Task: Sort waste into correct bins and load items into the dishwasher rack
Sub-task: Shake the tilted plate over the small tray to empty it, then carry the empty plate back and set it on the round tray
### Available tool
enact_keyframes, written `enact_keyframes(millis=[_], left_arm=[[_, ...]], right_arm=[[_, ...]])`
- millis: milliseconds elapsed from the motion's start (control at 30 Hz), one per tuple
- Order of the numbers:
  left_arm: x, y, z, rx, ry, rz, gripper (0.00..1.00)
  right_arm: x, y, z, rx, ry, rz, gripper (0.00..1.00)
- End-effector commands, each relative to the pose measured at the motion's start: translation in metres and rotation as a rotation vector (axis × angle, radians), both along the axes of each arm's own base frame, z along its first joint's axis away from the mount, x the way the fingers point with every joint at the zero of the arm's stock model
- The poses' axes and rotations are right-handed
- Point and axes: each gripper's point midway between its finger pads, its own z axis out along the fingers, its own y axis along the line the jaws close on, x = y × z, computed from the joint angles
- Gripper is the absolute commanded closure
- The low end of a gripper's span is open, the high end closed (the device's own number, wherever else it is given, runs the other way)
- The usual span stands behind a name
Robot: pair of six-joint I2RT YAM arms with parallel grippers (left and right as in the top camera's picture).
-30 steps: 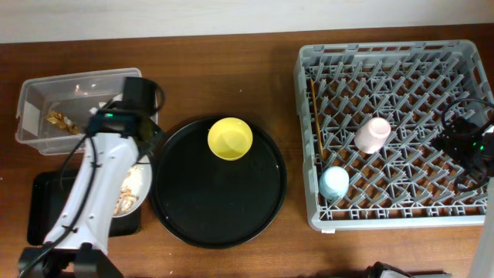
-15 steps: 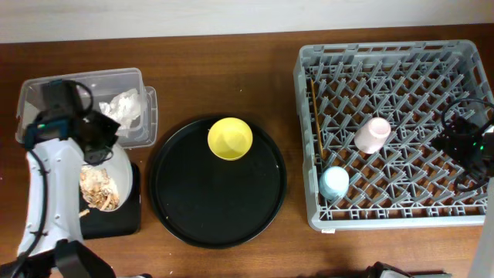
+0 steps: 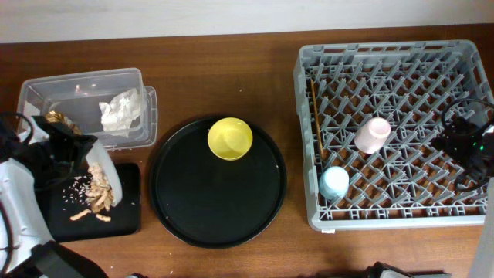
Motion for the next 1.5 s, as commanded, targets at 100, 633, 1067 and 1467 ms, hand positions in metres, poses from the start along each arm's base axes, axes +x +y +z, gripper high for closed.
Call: enact_keyframes(millis=[100, 633, 1067, 1467], left_arm=[[-0.014, 0.010, 0.030, -0.136, -0.114, 0.024, 0.99], [-0.034, 0.009, 0.032, -0.204, -0.103, 0.024, 0.99], [-0.047, -0.106, 0.048, -0.276, -0.113, -0.389, 0.99], [-0.073, -0.280, -0.031, 0.599, 0.183, -0.819, 0.99]], right_arm=[[-0.002, -0.001, 0.003, -0.003, -0.012, -0.015, 0.01], [-0.002, -0.001, 0.003, -0.003, -0.012, -0.015, 0.01], [-0.002, -0.001, 0.003, -0.003, -0.012, -0.015, 0.01], [-0.002, -0.001, 0.003, -0.003, -0.012, -0.015, 0.01]])
